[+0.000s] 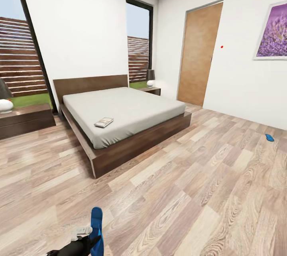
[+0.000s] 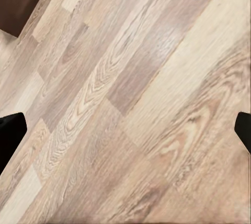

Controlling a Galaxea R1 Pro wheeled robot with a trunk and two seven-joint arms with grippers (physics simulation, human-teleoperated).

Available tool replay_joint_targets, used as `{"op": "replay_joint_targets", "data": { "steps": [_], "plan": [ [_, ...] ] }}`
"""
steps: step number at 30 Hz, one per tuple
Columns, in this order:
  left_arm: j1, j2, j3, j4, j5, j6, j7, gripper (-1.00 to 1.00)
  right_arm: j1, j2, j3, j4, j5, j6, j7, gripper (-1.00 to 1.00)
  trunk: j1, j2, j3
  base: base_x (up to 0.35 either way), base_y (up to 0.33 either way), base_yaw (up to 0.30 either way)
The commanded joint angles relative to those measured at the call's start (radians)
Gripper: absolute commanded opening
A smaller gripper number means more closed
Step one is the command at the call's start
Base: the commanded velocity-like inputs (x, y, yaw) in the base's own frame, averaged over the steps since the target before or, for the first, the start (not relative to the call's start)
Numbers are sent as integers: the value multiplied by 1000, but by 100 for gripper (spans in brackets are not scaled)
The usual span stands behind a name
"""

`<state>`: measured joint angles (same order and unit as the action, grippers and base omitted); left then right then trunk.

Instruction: In the bedroom, move the book from the bed onto either nightstand, and place the two sandals side by side next to the bed.

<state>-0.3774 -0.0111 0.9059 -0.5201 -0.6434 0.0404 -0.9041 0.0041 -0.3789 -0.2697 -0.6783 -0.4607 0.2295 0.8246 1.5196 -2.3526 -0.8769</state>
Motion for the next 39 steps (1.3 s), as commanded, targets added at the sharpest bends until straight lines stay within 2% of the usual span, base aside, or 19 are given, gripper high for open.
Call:
{"op": "replay_joint_targets", "data": {
  "steps": [1, 12, 33, 39],
  "plan": [
    [-2, -1, 8, -1, -5, 4, -7, -100, 0, 0, -1, -1, -9, 10, 2, 100, 0, 0, -1, 0, 0, -283],
    [-2, -1, 8, -1, -5, 4, -4, -100, 0, 0, -2, -1, -9, 10, 2, 100, 0, 0, -1, 25, 0, -283],
    [-2, -1, 8, -1, -5, 3, -3, -100, 0, -2, -2, -2, -9, 10, 1, 100, 0, 0, -1, 261, -183, -283],
    [-2, -1, 8, -1, -5, 3, -3, -100, 0, -2, -2, -1, -9, 10, 1, 100, 0, 0, -1, 112, -48, -283]
  ]
}}
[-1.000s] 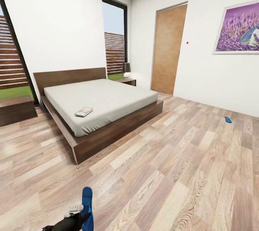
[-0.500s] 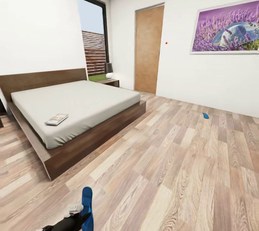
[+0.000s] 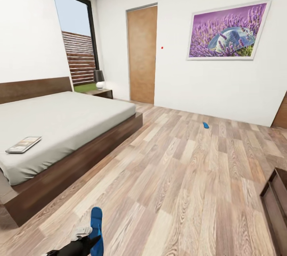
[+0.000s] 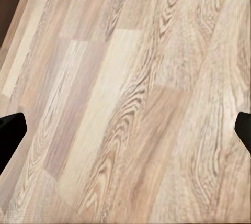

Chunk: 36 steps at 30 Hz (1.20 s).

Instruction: In the bedroom, move the book from the bed onto either nightstand, and place the two sandals side by side next to the bed.

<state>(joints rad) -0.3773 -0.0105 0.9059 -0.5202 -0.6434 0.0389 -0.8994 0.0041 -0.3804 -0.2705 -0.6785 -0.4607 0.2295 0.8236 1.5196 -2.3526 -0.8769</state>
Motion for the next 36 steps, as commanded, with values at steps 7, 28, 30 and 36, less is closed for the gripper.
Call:
{"op": "replay_joint_targets", "data": {
  "steps": [7, 28, 30, 36],
  "plan": [
    [-2, 0, 8, -1, -5, 4, -8, -100, 0, 0, -1, -2, -9, 10, 2, 100, 0, 0, -1, 5, -2, -283],
    [-2, 2, 10, -1, -1, 4, -11, -100, 0, 0, -1, -1, -9, 9, 0, 100, 0, 0, -1, 232, 0, -283],
    [-2, 2, 10, -1, -1, 4, -11, -100, 0, 0, -1, -1, -9, 8, 0, 100, 0, 0, -1, 329, 0, -283],
    [-2, 3, 10, -1, -1, 4, -12, -100, 0, 0, 0, -1, -9, 7, -1, 100, 0, 0, -1, 330, 0, -283]
  ]
}}
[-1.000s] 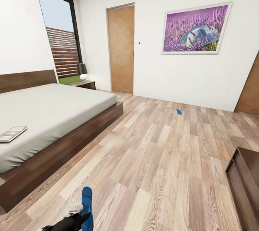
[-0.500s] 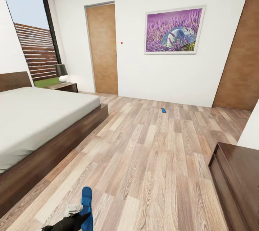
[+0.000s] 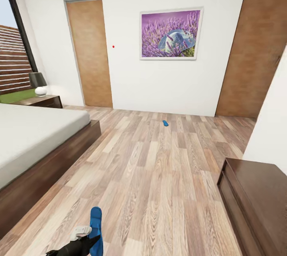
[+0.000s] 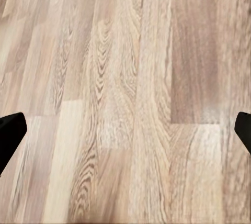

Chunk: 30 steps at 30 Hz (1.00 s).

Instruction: In the bedroom, move the book from the bed onto either nightstand, and place the two sandals side by side next to the bed.

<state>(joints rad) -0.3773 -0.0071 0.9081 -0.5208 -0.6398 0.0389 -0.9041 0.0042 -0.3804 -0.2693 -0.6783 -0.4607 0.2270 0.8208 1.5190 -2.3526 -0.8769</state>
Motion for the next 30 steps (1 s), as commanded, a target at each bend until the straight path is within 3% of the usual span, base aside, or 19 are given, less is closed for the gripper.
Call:
{"op": "replay_joint_targets", "data": {
  "steps": [1, 10, 30],
  "plan": [
    [-2, -1, 8, -1, -5, 4, -7, -100, 0, 1, -1, -1, -8, 10, 1, 100, 0, 0, -1, 330, 0, -267],
    [-2, -1, 8, -1, -4, 5, -6, -100, 0, 2, -1, -1, -7, 6, 0, 100, 0, 0, -1, 330, 0, -122],
    [-2, -1, 8, -1, -4, 4, -4, -100, 0, 3, -1, -1, -6, 5, 0, 100, 0, 0, -1, 330, 0, 32]
  ]
}}
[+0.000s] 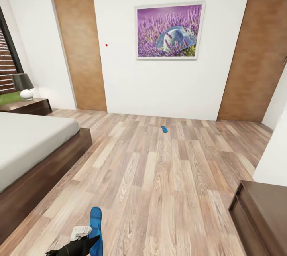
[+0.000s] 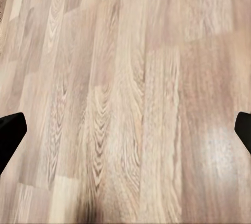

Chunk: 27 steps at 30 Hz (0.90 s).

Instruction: In the bedroom, move the book from the bed onto either nightstand, and place the two sandals side by side next to the bed.

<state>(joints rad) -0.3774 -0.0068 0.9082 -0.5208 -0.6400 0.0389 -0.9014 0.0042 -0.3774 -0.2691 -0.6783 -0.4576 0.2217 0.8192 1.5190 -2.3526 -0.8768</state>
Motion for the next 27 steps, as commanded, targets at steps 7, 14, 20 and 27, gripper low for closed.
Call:
{"op": "replay_joint_targets", "data": {
  "steps": [7, 14, 20, 27],
  "plan": [
    [-2, -2, 8, -1, -4, 4, -6, -100, 0, 0, -1, -1, -9, 10, 2, 100, 0, 0, -1, 330, 0, 15],
    [-2, -1, 8, -1, -4, 4, -5, -100, 0, 0, -1, -1, -9, 10, 2, 100, 0, 0, -1, 330, 0, 0],
    [-2, -1, 8, -1, -4, 4, -5, -100, 0, 0, -1, -1, -9, 10, 2, 100, 0, 0, -1, 330, 0, 0],
    [-2, -2, 7, -1, -4, 4, -5, -100, 0, 0, 2, 16, -7, 11, -16, 100, 0, 0, -1, 330, 0, 0]
  ]
}}
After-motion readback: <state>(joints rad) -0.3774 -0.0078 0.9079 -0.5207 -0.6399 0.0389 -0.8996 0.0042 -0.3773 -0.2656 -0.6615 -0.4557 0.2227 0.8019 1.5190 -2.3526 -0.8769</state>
